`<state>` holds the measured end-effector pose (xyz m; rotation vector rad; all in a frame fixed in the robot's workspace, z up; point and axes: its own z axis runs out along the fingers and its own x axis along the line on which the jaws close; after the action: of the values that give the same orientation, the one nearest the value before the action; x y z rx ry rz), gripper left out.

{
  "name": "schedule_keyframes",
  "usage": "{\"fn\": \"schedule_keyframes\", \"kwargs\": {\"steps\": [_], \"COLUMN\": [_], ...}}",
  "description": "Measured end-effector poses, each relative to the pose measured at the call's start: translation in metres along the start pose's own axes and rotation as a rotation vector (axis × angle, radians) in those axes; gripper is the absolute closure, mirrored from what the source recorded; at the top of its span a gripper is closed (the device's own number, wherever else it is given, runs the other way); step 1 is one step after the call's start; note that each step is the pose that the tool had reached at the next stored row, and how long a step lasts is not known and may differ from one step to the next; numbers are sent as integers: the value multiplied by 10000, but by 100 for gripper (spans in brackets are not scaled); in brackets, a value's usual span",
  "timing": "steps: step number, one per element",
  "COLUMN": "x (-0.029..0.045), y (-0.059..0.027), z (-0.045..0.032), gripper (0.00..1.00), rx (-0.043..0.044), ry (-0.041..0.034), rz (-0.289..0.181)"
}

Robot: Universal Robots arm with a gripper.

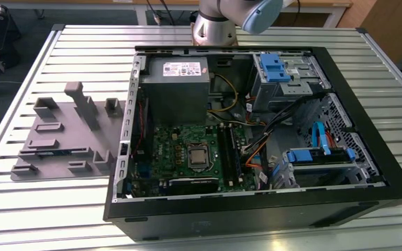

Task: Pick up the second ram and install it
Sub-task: 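Pick up the second ram and move it above second insertion slot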

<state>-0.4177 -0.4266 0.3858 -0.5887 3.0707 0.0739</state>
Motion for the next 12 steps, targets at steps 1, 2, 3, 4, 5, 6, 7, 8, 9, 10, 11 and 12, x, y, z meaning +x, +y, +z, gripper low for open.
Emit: {"fn": "schedule_keyframes", "kwargs": {"steps": [1, 2, 3, 4, 5, 6, 7, 8, 9, 10, 11, 12], "x": [0, 0, 0, 0, 0, 0, 0, 0, 0, 0, 0, 0], "y": [0, 0, 0, 0, 0, 0, 0, 0, 0, 0, 0, 0], "z": [0, 0, 0, 0, 0, 0, 0, 0, 0, 0, 0, 0], "gripper": [89, 89, 89, 89, 89, 89, 89, 89, 89, 89, 89, 89], "rx": [-1, -3, -4, -6, -8, -9, -11, -12, -14, -15, -17, -18], "ry": [4, 7, 11, 14, 18, 21, 23, 26, 30, 33, 35, 39], "rz": [-79, -155, -237, -308, -380, -453, -520, -592, -663, -732, -800, -868]}}
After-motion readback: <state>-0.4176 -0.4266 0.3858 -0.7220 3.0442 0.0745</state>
